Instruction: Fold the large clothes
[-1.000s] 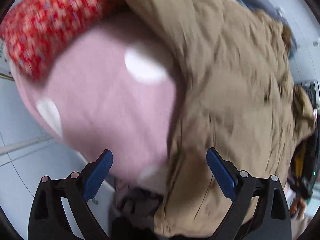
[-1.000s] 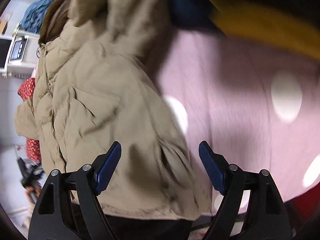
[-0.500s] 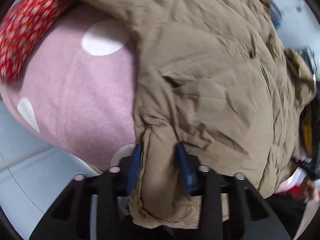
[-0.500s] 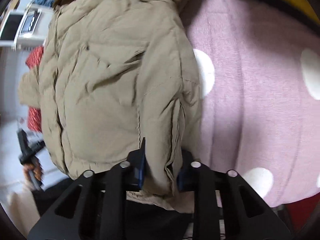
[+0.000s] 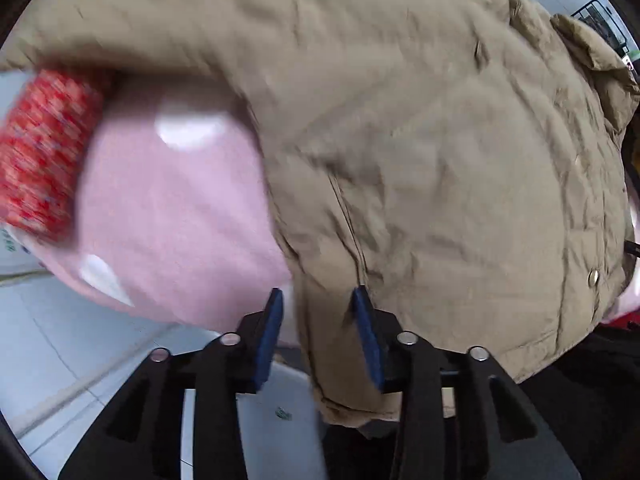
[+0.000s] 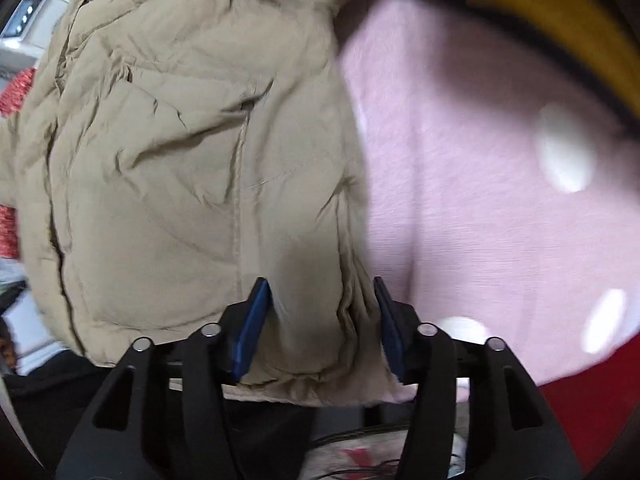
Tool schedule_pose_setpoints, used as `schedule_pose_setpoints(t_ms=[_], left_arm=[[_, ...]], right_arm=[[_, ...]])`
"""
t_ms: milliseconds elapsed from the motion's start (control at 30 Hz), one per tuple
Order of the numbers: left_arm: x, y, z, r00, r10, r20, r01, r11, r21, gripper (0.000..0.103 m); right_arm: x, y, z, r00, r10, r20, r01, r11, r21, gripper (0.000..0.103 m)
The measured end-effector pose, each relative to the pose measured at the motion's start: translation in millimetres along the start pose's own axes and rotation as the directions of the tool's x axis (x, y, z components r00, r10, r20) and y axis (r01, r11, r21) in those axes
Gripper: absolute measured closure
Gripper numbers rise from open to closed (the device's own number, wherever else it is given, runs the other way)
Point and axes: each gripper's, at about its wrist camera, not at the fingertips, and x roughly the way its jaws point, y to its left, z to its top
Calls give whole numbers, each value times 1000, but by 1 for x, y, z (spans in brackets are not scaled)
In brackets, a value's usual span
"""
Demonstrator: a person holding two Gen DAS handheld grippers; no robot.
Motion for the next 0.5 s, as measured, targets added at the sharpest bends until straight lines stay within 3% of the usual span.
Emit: schedule_pose_setpoints(t_ms=[33, 100, 167, 200, 233, 367, 433, 500], left_arm=[[-11, -4, 5, 999, 19, 44, -20, 1000, 13, 51], [-33, -16, 18, 989, 40, 145, -47, 998, 46, 32], [-44, -28, 32, 977, 20, 211, -38, 996, 82, 21], [-45, -39, 42, 972, -4, 236, -23, 994, 111, 12], [-44, -47, 47, 971, -18, 239, -13, 992, 125, 11], [-8, -95, 66, 979, -108, 176, 77, 981, 176, 11], [15, -112, 65, 988, -109, 111, 85, 977, 196, 11], [32, -124, 64, 993, -67, 102, 43, 975, 217, 5]], right_arm=[[-11, 7, 0, 997, -72, 23, 72, 997, 0, 49], [-36, 28, 1, 969, -223, 106, 226, 974, -20, 48], [-54, 54, 5, 944, -276, 182, 288, 956, -44, 39], [-59, 65, 7, 945, -255, 204, 271, 961, -56, 30], [-62, 82, 11, 956, -200, 215, 222, 971, -86, 27], [-46, 152, 25, 980, -64, 186, 106, 969, -224, 27], [-29, 173, 25, 987, -44, 154, 85, 960, -267, 27], [-9, 185, 26, 989, -75, 125, 106, 956, -272, 25]])
